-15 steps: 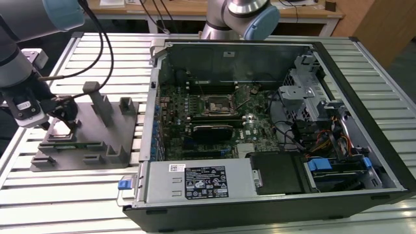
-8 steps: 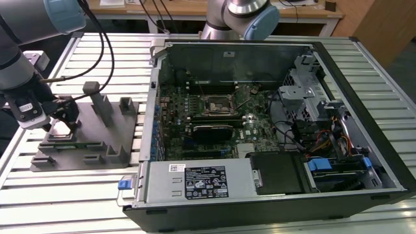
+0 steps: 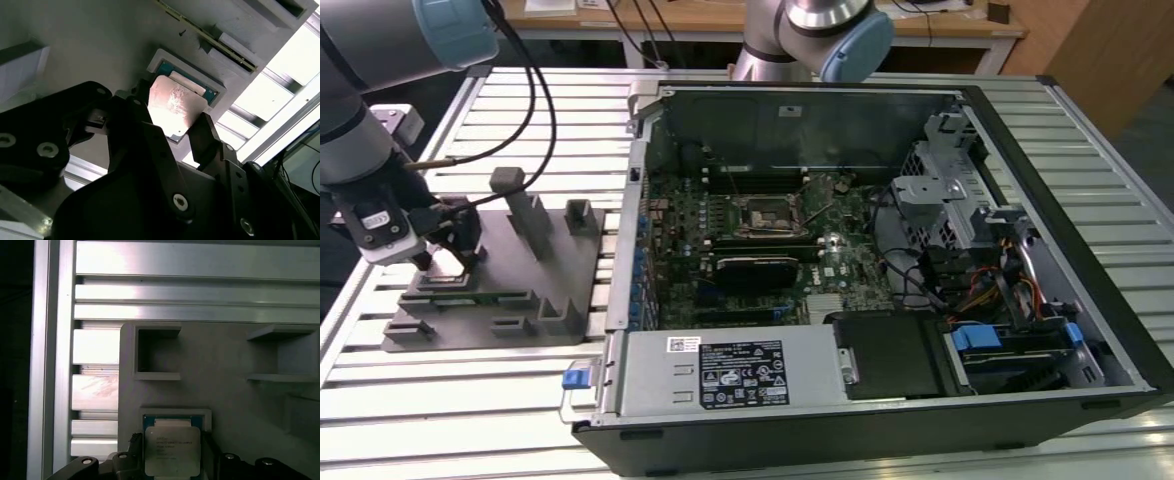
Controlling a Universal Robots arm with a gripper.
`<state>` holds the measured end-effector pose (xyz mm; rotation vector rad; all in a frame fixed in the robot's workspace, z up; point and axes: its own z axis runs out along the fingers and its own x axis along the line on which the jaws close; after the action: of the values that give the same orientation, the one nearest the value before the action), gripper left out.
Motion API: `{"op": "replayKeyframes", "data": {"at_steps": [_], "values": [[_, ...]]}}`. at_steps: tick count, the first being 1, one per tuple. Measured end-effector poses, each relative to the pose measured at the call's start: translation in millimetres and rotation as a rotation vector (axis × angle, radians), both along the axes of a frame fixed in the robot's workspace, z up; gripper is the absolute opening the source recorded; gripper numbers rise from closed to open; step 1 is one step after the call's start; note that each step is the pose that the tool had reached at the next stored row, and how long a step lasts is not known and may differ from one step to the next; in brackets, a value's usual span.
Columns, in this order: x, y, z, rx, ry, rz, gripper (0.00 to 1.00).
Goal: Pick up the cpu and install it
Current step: 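Pick up the cpu and move it towards the insertion slot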
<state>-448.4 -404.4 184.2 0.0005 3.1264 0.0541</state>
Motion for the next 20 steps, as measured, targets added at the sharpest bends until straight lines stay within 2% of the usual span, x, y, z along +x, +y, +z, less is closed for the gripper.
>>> {"op": "replayKeyframes", "data": {"at_steps": [12,14,15,20], "values": [[0.5,0.1,-0.1,-0.0005,-0.0001,0.000,0.54],[0.6,0.1,0.4,-0.0008,0.0000,0.000,0.55],[0.5,0.1,0.7,-0.0010,0.0000,0.000,0.61],[-0.5,0.1,1.2,-0.0015,-0.0043,0.000,0.61]]}}
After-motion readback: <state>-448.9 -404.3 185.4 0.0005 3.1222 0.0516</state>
